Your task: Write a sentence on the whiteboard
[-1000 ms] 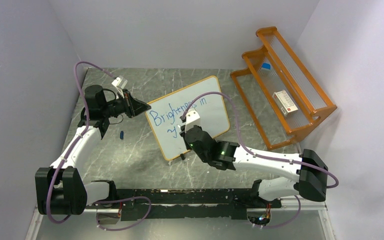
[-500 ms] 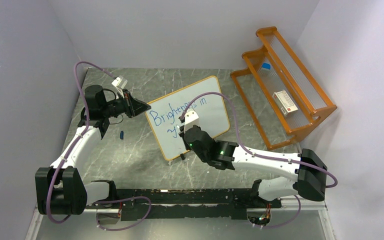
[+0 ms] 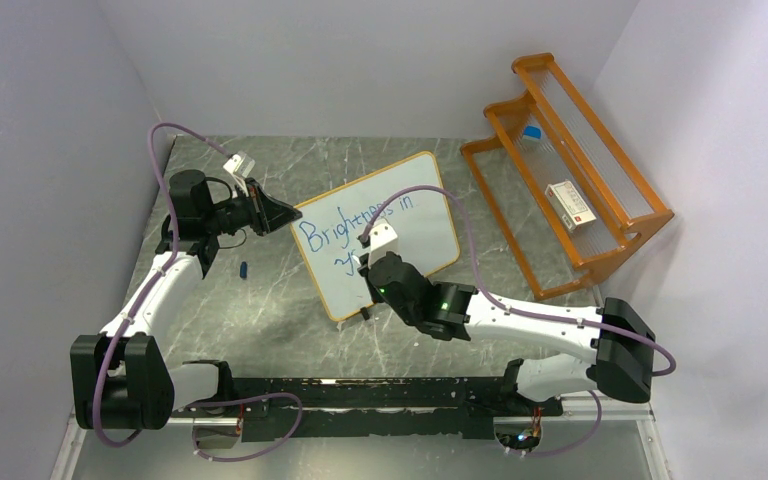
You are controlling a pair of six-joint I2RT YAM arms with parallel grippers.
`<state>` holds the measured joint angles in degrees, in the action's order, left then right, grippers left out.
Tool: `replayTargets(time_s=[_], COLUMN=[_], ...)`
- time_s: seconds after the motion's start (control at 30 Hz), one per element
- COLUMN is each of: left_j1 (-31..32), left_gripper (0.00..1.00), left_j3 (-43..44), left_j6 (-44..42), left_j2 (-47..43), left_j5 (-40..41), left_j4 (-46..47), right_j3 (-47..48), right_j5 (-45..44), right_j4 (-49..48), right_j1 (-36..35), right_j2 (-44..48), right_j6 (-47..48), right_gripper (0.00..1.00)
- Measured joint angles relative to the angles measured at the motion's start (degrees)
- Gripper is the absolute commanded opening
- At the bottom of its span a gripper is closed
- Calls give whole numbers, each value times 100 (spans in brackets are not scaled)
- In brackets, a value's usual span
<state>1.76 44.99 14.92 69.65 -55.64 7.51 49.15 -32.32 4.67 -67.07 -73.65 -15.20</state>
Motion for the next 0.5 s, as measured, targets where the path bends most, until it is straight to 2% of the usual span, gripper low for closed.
replayTargets(time_s=[0.5], left_j1=[0], left_gripper=[5], left_j3=[0], left_j6=[0], left_j2=[0], left_j5=[0], left_j4=[2], right_j3=[-105], right_j5=[-85], right_j4=[273], right_j1=[-2], right_j2=[94], right_j6=[-59], right_gripper=[0])
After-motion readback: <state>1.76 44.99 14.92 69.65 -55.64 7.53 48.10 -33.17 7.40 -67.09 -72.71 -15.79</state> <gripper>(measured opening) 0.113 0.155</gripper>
